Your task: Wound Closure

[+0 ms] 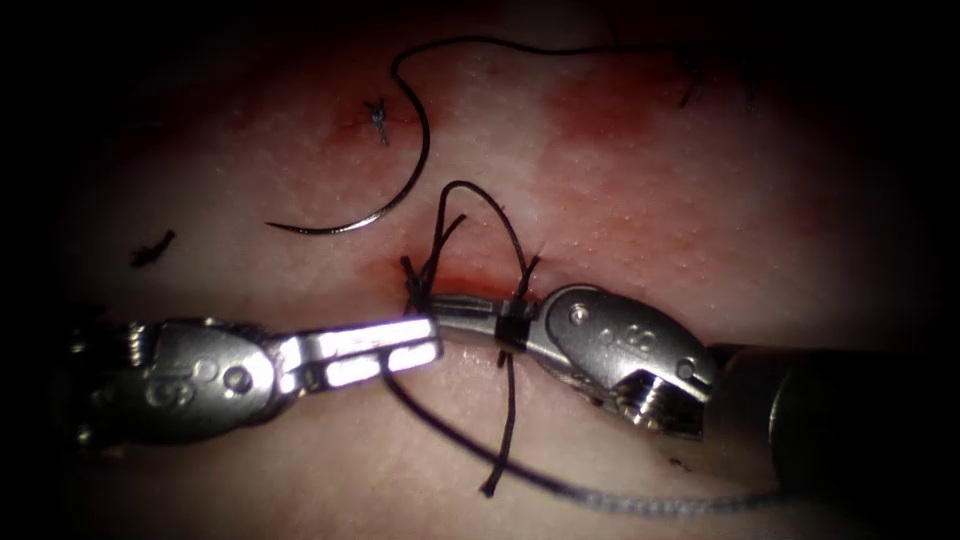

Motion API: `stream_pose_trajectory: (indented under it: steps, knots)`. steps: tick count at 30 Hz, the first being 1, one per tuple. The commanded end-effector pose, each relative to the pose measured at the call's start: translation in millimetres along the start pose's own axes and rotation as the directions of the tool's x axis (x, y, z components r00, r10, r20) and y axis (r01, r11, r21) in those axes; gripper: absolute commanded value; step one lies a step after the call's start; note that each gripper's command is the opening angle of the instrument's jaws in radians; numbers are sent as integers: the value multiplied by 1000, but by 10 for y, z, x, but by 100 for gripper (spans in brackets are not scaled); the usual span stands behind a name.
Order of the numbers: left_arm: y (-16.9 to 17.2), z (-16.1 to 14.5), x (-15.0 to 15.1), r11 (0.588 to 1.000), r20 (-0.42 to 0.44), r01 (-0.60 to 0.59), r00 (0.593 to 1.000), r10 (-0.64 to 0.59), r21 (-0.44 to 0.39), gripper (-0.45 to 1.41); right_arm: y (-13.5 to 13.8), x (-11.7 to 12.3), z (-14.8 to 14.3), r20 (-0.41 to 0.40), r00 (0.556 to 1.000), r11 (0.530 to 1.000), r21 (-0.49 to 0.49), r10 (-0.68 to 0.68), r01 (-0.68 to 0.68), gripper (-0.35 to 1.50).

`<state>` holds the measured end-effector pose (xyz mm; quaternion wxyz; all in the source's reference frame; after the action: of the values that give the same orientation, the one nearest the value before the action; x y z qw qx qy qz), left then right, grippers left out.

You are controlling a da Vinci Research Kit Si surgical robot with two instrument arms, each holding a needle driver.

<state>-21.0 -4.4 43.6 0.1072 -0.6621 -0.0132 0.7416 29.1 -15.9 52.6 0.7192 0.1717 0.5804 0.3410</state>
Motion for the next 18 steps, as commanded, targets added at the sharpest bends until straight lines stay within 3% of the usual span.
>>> stream_pose_trajectory:
  steps: [1, 6, 11, 14, 17, 18]
  knots:
    - [7, 6, -6, 1000, -5, 5, 1000, -6, -4, -45, -1, -4, 18, -10, 1000, 1000, 11, -1, 1, -35]
    - [29, 4, -10, 999, -43, 50, 998, -51, -17, -45, 6, 5, 45, -47, 999, 999, 31, 27, -26, -35]
    - [33, -1, -15, 997, -55, 78, 995, -79, -27, -45, 10, 10, 52, -100, 993, 996, 54, 71, -65, -35]
    - [29, -8, -21, 995, -75, 99, 992, -101, -34, -45, 12, 12, 49, -144, 980, 988, 90, 138, -126, -35]
    - [21, -13, -36, 993, -77, 117, 990, -119, -32, -45, 13, 10, 43, -197, 944, 951, 214, 266, -223, -35]
    - [21, -13, -36, 993, -77, 117, 990, -119, -32, -45, 13, 10, 43, -197, 944, 951, 214, 266, -223, -35]
